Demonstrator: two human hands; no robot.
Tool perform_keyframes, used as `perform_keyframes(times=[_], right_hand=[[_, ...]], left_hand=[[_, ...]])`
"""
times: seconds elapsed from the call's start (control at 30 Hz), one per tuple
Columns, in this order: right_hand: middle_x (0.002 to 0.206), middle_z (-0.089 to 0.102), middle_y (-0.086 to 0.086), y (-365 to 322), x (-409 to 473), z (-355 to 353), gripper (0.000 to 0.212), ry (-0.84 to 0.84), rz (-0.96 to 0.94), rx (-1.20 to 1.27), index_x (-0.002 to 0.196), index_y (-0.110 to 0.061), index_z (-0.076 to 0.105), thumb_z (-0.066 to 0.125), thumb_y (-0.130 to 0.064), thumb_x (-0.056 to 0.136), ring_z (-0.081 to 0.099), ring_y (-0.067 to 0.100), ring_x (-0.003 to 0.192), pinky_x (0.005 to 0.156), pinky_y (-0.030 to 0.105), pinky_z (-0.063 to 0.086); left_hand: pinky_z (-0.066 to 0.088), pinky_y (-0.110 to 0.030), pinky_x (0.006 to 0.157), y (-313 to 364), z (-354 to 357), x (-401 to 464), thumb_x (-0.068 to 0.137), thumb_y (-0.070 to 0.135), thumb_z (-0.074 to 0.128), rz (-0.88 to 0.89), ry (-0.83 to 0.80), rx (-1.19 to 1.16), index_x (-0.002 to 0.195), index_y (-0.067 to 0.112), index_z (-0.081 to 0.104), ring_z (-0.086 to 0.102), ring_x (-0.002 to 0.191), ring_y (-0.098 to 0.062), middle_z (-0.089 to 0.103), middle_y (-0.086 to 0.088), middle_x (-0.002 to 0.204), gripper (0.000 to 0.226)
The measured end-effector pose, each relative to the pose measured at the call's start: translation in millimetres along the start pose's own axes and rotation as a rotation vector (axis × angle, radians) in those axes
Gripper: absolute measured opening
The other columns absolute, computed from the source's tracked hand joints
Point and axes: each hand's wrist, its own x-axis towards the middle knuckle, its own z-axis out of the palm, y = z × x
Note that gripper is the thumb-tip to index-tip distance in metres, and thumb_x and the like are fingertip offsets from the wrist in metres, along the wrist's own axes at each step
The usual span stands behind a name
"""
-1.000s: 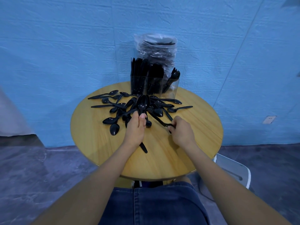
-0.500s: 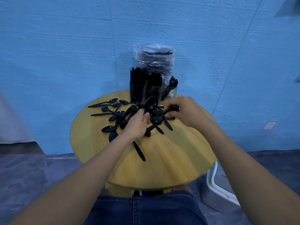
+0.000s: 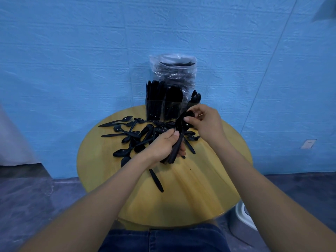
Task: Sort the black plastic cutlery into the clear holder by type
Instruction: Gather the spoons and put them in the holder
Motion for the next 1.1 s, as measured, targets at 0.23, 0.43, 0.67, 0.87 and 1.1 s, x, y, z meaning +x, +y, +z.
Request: perform_keyframes(times=[0.23, 0.43, 0.67, 0.87, 1.1], right_hand=[[0.082, 0.047, -0.006, 12.6, 10.5, 8.7, 0.018, 0.036, 0.048, -0.014, 0.106, -0.018, 0.052, 0.062, -0.02, 0.091, 0.046, 0.006, 0.067, 0.057, 0.007, 0.039], [0.072, 0.058, -0.004, 16.0, 19.6, 4.1, 0.009, -0.132, 0.075, 0.212, 0.094, -0.017, 0.058, 0.05, -0.014, 0.098, 0.047, 0.002, 0.048, 0.051, 0.018, 0.043], [0.083, 0.059, -0.011, 35.0, 39.1, 6.2, 0.01, 0.051, 0.038, 0.103, 0.103, -0.018, 0.056, 0.047, -0.021, 0.099, 0.054, 0.003, 0.068, 0.066, 0.028, 0.044], [0.081, 0.057, -0.013, 42.2, 49.5, 0.3, 0.021, 0.001, -0.057, 0.164, 0.113, -0.021, 0.055, 0.04, -0.029, 0.101, 0.051, 0.0, 0.068, 0.069, 0.025, 0.043], [0.082, 0.053, -0.004, 50.9, 71.4, -5.6, 0.02, 0.012, 0.102, 0.212, 0.115, -0.012, 0.051, 0.046, -0.024, 0.099, 0.048, 0.001, 0.06, 0.057, 0.016, 0.041]], left_hand=[[0.032, -0.019, 0.044, 2.9, 8.1, 16.0, 0.1, 0.043, 0.027, 0.04, -0.036, -0.124, 0.1, 0.01, 0.046, 0.036, 0.047, -0.005, 0.04, 0.004, 0.063, 0.038], [0.036, -0.018, 0.046, 8.8, 3.2, 27.0, 0.099, 0.033, 0.041, 0.023, -0.147, -0.085, 0.093, 0.018, 0.048, 0.037, 0.049, -0.005, 0.037, 0.003, 0.066, 0.017], [0.051, -0.034, 0.073, 1.7, 7.6, 46.6, 0.102, 0.027, 0.034, 0.202, 0.155, 0.569, 0.137, 0.018, 0.034, 0.06, 0.077, -0.012, 0.055, 0.009, 0.084, 0.037], [0.046, -0.024, 0.065, -0.5, 8.5, 69.3, 0.103, 0.022, 0.029, 0.224, 0.064, 0.368, 0.134, 0.022, 0.041, 0.049, 0.066, -0.006, 0.054, 0.008, 0.084, 0.034], [0.043, -0.021, 0.067, -5.1, 4.7, 97.1, 0.103, 0.023, 0.029, 0.173, -0.045, 0.243, 0.137, 0.028, 0.035, 0.046, 0.068, -0.005, 0.055, 0.008, 0.096, 0.035]])
